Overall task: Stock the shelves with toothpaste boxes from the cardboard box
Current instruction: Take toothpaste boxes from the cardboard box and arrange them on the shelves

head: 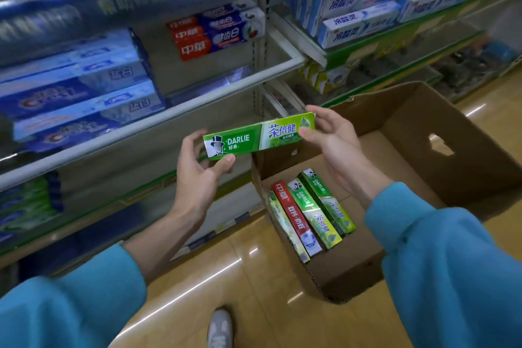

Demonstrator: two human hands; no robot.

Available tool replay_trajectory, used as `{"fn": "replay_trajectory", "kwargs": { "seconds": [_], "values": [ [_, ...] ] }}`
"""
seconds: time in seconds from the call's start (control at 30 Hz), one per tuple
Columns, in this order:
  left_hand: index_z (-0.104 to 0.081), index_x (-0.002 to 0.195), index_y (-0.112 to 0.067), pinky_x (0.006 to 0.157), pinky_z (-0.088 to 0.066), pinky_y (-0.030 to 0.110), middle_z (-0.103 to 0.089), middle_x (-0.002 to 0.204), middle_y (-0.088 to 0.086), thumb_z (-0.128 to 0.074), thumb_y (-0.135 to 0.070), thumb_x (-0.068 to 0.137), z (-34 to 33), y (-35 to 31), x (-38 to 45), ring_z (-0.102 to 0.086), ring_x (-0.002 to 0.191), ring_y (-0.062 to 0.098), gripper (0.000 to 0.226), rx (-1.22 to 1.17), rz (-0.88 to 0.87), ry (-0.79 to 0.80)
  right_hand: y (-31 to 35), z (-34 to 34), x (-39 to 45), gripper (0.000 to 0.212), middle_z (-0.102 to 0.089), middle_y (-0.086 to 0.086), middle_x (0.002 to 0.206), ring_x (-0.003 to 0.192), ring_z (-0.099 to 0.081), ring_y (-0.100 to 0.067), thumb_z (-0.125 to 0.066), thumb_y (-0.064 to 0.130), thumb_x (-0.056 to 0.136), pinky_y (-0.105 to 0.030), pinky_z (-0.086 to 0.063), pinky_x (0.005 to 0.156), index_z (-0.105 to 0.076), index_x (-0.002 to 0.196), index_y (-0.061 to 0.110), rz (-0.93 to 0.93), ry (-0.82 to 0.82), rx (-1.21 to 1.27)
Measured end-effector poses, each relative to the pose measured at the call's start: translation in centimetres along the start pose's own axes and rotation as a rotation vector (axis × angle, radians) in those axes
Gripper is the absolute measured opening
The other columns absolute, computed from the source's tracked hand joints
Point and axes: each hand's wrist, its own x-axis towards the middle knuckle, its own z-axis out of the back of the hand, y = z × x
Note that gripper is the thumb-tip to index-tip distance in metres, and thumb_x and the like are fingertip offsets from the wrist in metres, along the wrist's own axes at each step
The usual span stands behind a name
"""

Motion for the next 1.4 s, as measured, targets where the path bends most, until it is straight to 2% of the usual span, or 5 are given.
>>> {"fn": "replay_trajectory", "kwargs": {
  "seconds": [0.13, 0.5, 0.93, 1.13, 1.4],
  "values": [
    [-0.045, 0.142, -0.013, 0.092, -0.053, 0.015, -0.063, 0.128, 0.000, -0.071, 0.002, 0.088, 2.7, 0.5, -0.6, -0.063, 0.108, -0.006, 0.062, 0.001, -0.002, -0.123, -0.2, -3.6, 0.1, 0.049, -0.067, -0.005, 0.123, 0.116, -0.064, -0.015, -0.070, 0.001, 0.087, -0.035, -0.049, 0.105, -0.059, 0.132, 0.017, 0.098, 0.054, -0.167],
    [-0.063, 0.122, -0.011, 0.102, -0.051, 0.045, -0.072, 0.118, 0.005, -0.083, -0.023, 0.082, 13.8, 4.8, -1.1, -0.066, 0.111, 0.023, 0.046, 0.342, 0.106, -0.524, -3.8, -17.6, 0.3, 0.038, -0.066, -0.006, 0.120, 0.114, -0.062, -0.026, -0.067, 0.021, 0.091, -0.038, -0.049, 0.101, -0.060, 0.128, 0.016, 0.138, 0.122, -0.606],
    [-0.072, 0.103, -0.016, 0.068, -0.044, 0.033, -0.074, 0.092, 0.009, -0.072, -0.031, 0.086, 20.4, 11.7, 8.7, -0.069, 0.091, 0.032, 0.022, 0.539, -0.019, -0.661, -11.4, -28.7, 7.7, 0.019, -0.070, -0.008, 0.096, 0.094, -0.066, -0.024, -0.065, 0.009, 0.091, -0.029, -0.047, 0.073, -0.070, 0.110, 0.006, 0.217, 0.121, -0.515],
    [-0.064, 0.126, -0.011, 0.095, -0.044, 0.037, -0.068, 0.114, 0.011, -0.072, -0.036, 0.090, 21.5, 14.9, 12.5, -0.055, 0.119, 0.032, 0.045, 0.492, 0.041, -0.660, -14.3, -31.3, 10.8, 0.025, -0.064, 0.002, 0.097, 0.093, -0.057, -0.016, -0.060, 0.011, 0.093, -0.026, -0.044, 0.079, -0.066, 0.115, 0.020, 0.348, 0.058, -0.515],
    [-0.057, 0.132, -0.015, 0.097, -0.046, 0.035, -0.065, 0.122, 0.013, -0.075, -0.031, 0.088, 22.0, 16.5, 14.9, -0.061, 0.116, 0.034, 0.050, 0.487, 0.083, -0.661, -16.7, -32.9, 13.5, 0.033, -0.068, -0.007, 0.120, 0.108, -0.064, -0.025, -0.059, 0.019, 0.095, -0.023, -0.044, 0.084, -0.062, 0.129, 0.017, 0.363, 0.020, -0.560]
  ]
}}
